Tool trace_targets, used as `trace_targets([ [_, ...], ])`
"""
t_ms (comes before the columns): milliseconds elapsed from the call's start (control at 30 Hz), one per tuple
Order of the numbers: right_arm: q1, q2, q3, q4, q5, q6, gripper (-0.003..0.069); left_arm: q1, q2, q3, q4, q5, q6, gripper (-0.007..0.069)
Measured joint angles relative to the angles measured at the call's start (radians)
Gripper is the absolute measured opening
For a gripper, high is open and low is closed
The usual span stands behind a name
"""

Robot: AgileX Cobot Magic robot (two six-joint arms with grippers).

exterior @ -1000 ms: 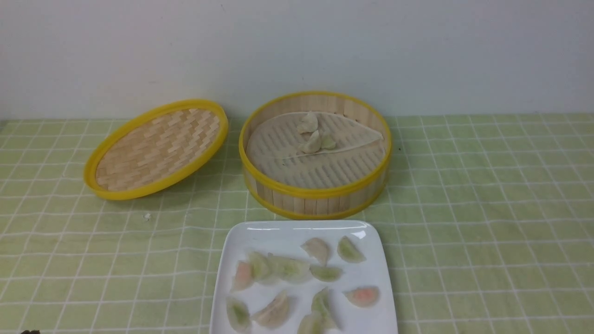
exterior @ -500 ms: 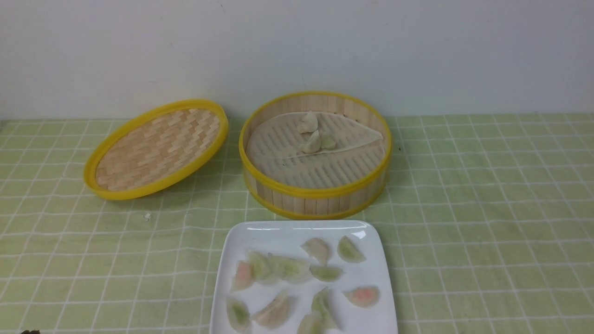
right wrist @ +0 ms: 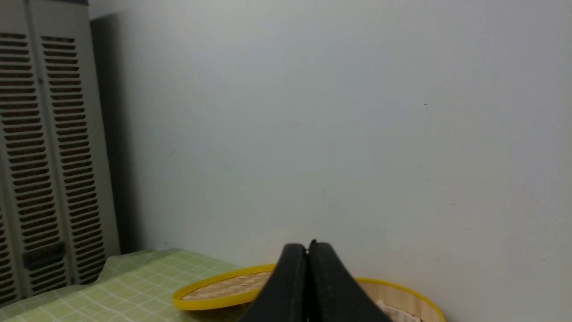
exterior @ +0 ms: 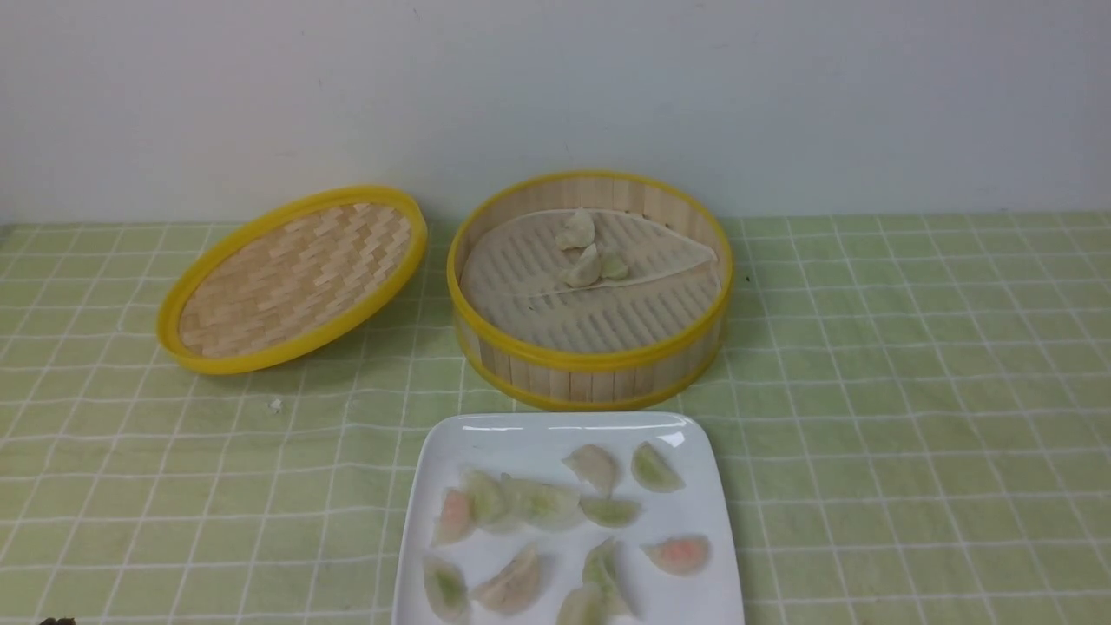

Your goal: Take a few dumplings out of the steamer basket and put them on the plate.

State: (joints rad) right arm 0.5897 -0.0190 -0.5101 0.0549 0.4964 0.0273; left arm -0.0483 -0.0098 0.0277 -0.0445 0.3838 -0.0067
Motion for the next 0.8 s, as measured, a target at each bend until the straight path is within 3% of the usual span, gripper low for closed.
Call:
trace_targets([
  [133,-0.012,0.0,0.013,0.006,0.005,-0.01,-0.0015,0.0,0.0,0.0,0.0,0.0,0.0,-0.0006],
  [400,-0.352,0.0,0.215,-0.014,0.003,-0.015,-0.0015,0.0,0.0,0.0,-0.001,0.0,0.0,-0.0006],
  [600,-0.542,0.001,0.47,-0.055,0.0,-0.015,-0.0015,0.0,0.0,0.0,-0.001,0.0,0.0,-0.0006],
  [800,-0.57,0.003,0.528,-0.055,-0.087,-0.016,-0.0015,0.0,0.0,0.0,-0.001,0.0,-0.001,-0.0006],
])
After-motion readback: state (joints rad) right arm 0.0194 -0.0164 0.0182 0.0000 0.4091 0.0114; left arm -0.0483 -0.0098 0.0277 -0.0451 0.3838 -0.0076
